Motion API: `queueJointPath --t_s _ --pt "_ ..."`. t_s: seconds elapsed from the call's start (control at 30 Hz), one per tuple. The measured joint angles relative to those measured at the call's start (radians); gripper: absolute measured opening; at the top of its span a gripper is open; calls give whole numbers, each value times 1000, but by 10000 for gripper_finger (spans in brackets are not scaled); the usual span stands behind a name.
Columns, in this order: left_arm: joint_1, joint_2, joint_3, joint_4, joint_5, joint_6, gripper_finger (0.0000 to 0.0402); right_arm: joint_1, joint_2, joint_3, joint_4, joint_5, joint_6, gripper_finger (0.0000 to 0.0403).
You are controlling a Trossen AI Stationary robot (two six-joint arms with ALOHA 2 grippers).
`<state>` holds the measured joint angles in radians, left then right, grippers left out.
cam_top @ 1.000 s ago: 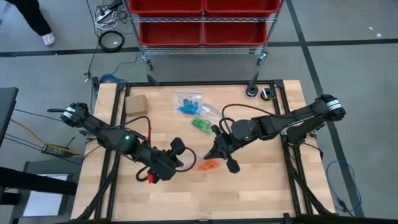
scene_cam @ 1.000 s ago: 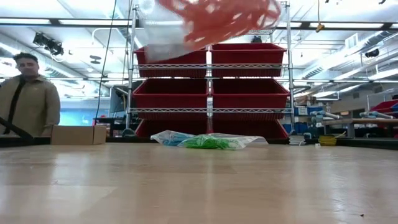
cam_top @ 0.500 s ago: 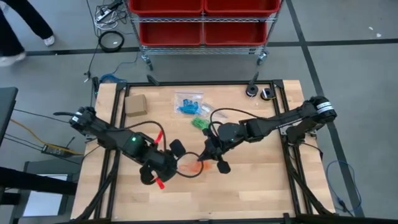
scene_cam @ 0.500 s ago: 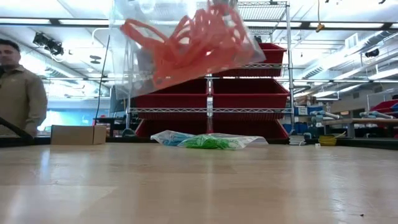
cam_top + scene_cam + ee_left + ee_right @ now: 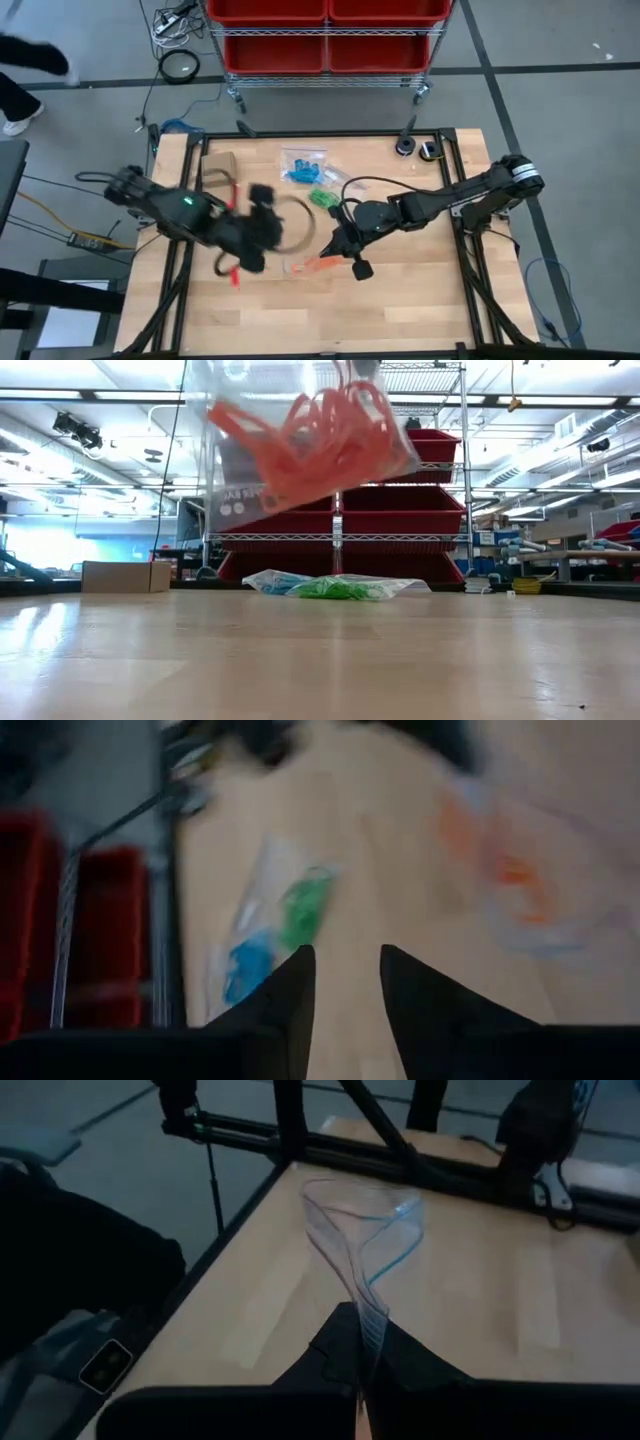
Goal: Sort rubber bands
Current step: Close the transparent zip bag
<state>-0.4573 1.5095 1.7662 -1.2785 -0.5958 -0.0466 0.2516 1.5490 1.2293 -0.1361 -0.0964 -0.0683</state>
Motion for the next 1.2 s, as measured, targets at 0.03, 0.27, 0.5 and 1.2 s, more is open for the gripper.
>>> queueJointPath --t_s 0.03,0.27,0.5,1.2 --pt "0 -40 -26 1 -28 -54 124 4 -5 0 -1 4 -8 0" --pt "-114 -339 -410 391 -213 -313 124 37 -51 0 25 69 -58 0" --pt "-234 -429 -880 1112 -380 -196 124 43 -109 0 26 97 -57 0" --pt "-254 88 -1228 2838 -544 512 124 -1 -156 0 48 187 -63 0"
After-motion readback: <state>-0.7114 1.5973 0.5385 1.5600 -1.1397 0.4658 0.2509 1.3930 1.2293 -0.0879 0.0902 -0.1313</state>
